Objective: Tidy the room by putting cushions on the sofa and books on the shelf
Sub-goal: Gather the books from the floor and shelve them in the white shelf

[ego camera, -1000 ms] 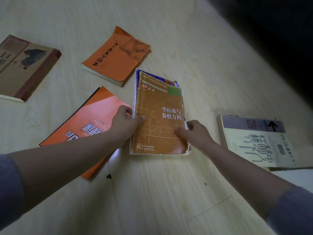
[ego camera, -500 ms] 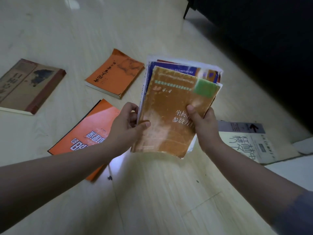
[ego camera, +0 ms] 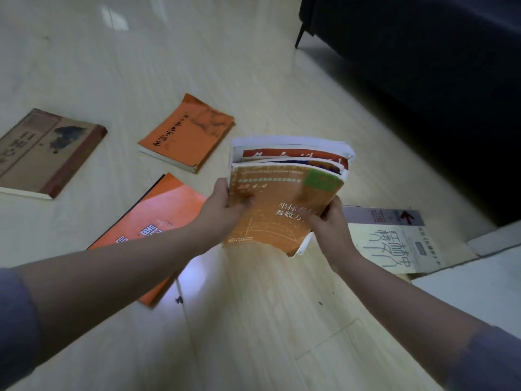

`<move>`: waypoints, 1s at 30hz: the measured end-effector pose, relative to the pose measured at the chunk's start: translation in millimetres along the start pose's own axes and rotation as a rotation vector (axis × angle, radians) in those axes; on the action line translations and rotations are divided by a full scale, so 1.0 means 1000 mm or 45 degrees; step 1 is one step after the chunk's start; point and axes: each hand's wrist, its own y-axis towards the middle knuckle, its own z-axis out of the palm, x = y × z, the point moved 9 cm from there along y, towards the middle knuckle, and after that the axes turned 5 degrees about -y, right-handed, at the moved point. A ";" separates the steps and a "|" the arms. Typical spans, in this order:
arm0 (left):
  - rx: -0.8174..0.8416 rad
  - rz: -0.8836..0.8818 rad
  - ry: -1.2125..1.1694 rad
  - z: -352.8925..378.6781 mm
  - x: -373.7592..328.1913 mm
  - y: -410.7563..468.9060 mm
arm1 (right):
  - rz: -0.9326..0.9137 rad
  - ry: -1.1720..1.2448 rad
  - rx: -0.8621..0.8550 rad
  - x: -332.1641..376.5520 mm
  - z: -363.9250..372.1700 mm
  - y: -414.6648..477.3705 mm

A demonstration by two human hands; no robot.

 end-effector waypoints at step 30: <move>-0.145 -0.044 -0.280 0.003 0.005 -0.009 | 0.085 0.201 -0.101 -0.017 -0.018 -0.012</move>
